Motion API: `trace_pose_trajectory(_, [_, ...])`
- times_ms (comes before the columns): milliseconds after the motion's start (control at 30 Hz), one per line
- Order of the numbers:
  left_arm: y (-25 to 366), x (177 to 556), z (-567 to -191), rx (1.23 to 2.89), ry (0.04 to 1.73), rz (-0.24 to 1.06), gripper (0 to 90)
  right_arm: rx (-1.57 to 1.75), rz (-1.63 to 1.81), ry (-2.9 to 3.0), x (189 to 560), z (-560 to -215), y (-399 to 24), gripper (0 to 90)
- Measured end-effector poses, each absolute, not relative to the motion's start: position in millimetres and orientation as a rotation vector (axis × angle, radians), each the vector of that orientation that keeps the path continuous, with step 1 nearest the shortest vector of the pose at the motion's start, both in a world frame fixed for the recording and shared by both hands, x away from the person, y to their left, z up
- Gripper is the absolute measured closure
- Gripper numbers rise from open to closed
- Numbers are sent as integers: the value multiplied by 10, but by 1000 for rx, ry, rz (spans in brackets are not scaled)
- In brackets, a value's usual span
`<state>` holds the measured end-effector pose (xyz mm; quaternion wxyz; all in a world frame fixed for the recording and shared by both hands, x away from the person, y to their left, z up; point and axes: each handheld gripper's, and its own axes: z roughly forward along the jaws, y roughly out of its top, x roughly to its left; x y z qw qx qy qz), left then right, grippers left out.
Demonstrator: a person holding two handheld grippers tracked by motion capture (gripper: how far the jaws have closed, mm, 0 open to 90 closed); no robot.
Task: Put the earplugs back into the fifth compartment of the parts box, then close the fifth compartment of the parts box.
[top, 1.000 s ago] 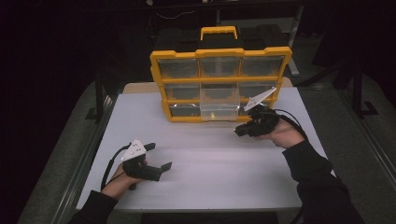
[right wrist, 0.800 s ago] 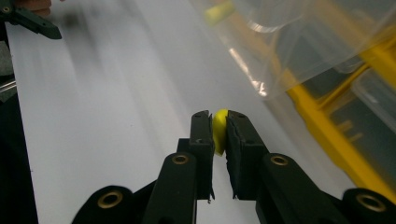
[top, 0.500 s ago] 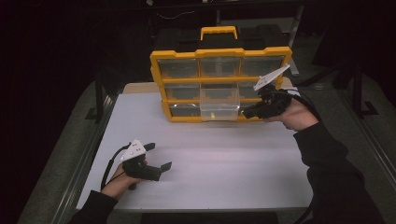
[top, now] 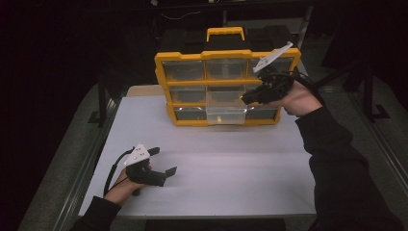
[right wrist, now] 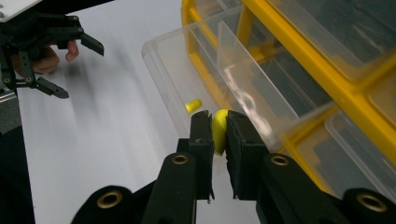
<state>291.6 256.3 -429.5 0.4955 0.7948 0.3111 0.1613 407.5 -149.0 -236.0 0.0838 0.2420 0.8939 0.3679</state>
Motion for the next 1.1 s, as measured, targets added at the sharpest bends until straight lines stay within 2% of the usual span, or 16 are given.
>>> trace_pose_trajectory(433, [2583,2935,-4295,1915,755,386,0,722,1024,2741,4357,-2530,-1082,775])
trace_pose_trajectory(633, [2567,2930,-4293,1921,748,387,0,740,989,2772,4400,-2616,-1044,666])
trace_pose_trajectory(733, [2565,2929,-4291,1922,748,387,0,748,998,2757,4389,-2608,-1053,657])
trace_pose_trajectory(767, [2565,2931,-4292,1922,749,387,0,746,1018,2742,4361,-2577,-1072,713])
trace_pose_trajectory(967, [2566,2948,-4303,1922,756,383,0,723,1077,2726,4261,-2480,-1133,855])
trace_pose_trajectory(1100, [2562,2948,-4304,1922,754,381,0,713,1130,2729,4195,-2452,-1165,885])
